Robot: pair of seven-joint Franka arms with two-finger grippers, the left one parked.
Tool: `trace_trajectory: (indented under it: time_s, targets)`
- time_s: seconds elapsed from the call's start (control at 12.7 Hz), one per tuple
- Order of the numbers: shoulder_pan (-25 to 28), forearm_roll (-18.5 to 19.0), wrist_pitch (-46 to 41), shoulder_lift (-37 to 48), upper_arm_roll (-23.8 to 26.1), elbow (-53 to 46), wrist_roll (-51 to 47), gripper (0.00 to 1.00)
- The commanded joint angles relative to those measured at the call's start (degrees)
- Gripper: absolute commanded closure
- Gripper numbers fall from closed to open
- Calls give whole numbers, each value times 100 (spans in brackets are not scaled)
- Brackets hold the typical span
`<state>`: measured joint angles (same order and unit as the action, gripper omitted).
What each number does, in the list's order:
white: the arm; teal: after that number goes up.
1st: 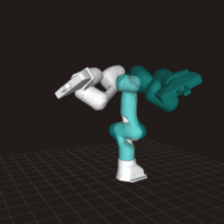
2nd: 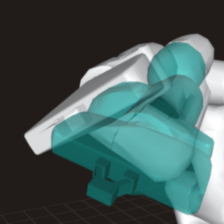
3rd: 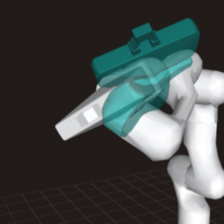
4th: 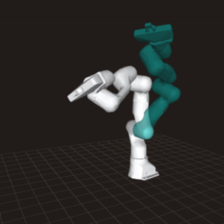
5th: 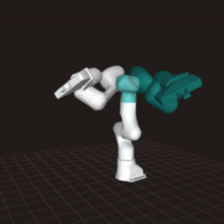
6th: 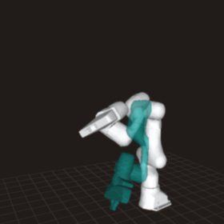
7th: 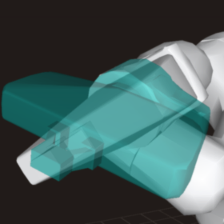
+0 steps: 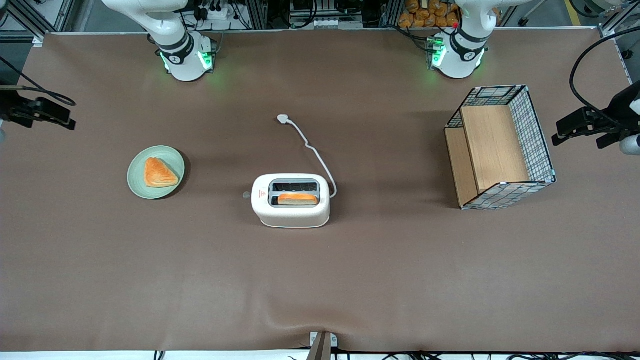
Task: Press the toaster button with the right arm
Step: 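Lower the right gripper from above the plate toward the toaster's side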
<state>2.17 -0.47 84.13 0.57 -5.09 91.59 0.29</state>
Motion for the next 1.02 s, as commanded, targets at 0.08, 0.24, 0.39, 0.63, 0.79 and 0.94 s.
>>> trace_trajectory:
  time_s: [0.08, 0.24, 0.39, 0.63, 0.79, 0.94]
  targets:
    - [266, -540, -28, -337, -10, -1, -38, 0]
    - [380, -892, -28, -635, -10, 26, -47, 0]
    - [547, -1296, -28, -987, -10, 69, -47, 0]
    - [723, -2157, 42, -1462, -10, 87, -55, 0]
    - [785, -2667, 242, -1726, -10, 87, -55, 0]
    - [1004, -2844, 637, -1919, -10, 87, -64, 0]
